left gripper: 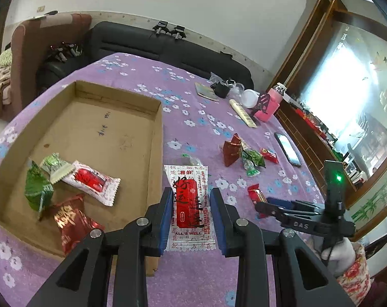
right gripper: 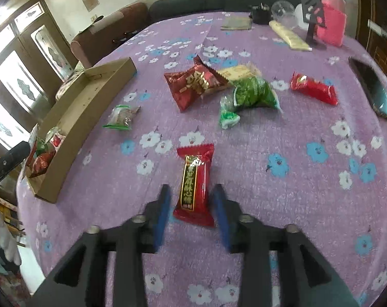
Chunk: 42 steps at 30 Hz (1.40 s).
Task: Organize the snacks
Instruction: 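Carry both packets over the cardboard tray and open both tools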
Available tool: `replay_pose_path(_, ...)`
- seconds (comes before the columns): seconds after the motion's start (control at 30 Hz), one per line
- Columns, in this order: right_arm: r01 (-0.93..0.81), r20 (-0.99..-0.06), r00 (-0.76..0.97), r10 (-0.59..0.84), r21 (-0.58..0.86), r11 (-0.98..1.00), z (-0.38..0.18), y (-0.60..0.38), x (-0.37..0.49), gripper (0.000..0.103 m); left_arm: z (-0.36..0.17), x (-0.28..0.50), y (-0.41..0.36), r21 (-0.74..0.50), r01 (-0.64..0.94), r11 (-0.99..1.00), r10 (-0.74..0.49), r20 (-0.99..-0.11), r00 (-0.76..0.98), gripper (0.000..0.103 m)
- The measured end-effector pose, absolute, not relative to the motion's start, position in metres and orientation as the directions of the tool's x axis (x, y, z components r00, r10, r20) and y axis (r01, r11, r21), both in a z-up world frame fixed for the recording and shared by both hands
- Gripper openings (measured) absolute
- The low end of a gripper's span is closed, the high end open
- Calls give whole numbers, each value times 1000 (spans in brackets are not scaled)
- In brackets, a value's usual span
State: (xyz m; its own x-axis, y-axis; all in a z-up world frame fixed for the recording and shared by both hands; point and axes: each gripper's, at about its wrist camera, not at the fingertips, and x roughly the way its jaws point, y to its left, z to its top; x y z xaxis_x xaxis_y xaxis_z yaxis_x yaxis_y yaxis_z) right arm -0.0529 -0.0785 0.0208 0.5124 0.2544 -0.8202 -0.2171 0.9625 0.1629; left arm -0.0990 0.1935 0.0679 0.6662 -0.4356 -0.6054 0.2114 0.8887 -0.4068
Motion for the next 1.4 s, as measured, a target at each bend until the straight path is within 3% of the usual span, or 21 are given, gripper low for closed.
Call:
replay_pose_path(0.13, -212, -819, 527, 226, 131, 968, 17, -66, -47, 49, 71, -105, 197, -396, 215, 893, -429, -601, 674, 30)
replay_pose_path(0.17, -211, -821, 537, 195, 93, 973, 17, -60, -47, 43, 73, -107, 201, -395, 208, 895, -422, -597, 683, 30)
replay_pose_path(0.2, -212, -821, 541, 180, 74, 974, 16, -59, -47, 20, 75, -107, 205, -394, 201, 897, -415, -594, 689, 30)
replay_pose_path(0.23, -217, -825, 535, 180, 72, 974, 16, -57, -46, 18, 77, -108, 209, -392, 194, 899, -408, -592, 695, 30)
replay_pose_path(0.5, -274, -782, 547, 301, 173, 946, 52, -47, -56, 18, 87, -98, 254, -383, 121, 916, -343, -591, 730, 31)
replay_pose_path(0.77, -422, -734, 465, 495, 308, 853, 85, 31, -32, 19, 94, -54, 289, -324, 70, 943, -272, -637, 721, 31)
replay_pose_path(1.1, -464, -777, 391, 493, 296, 835, 64, 128, 7, 19, 58, 7, 324, -349, -20, 937, -255, -722, 643, 31)
replay_pose_path(1.4, -452, -820, 362, 444, 262, 853, 35, 157, 26, 20, 43, 12, 341, -384, -55, 922, -266, -727, 633, 35)
